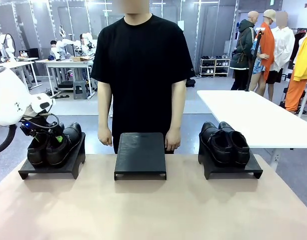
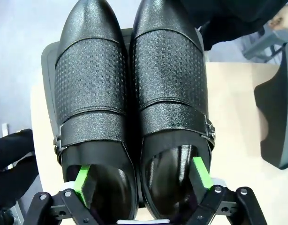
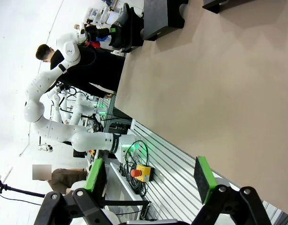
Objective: Place the shoes on the stand as instructed by the person.
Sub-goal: Pick up another pair of Shoes and place it on the Shoes Stand indicated by the person.
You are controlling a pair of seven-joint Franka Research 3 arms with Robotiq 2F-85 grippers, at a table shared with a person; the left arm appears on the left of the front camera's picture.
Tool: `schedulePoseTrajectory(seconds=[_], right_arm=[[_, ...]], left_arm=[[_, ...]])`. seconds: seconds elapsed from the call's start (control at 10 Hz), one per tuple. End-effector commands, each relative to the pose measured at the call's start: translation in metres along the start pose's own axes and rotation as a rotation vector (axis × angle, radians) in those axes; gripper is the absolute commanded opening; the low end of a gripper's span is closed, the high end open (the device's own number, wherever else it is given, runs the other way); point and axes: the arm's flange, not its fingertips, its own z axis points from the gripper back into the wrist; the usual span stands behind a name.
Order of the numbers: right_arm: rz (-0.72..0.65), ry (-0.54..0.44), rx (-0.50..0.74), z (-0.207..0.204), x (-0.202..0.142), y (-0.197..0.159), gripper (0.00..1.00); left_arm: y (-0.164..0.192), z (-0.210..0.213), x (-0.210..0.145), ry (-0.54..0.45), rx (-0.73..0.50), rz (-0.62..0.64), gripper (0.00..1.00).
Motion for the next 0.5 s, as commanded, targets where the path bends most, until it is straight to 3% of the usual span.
schedulePoseTrajectory(seconds=[0.0, 0.2, 0.4], right_arm=[[0.013, -0.001, 0.009, 0.001, -0.001, 0.002, 0.96], [0.013, -0.001, 0.009, 0.001, -0.001, 0.002, 0.96], [0.013, -0.001, 0.009, 0.001, -0.001, 0.002, 0.96]], left_arm=[[0.003, -0.001, 0.003, -0.01, 0.004, 0.011, 1.0], [0.0, 0.0, 0.0, 0.0, 0.0, 0.0, 1.0], [0.023, 0.058, -0.017, 0.107, -0.14, 0.027, 1.0]])
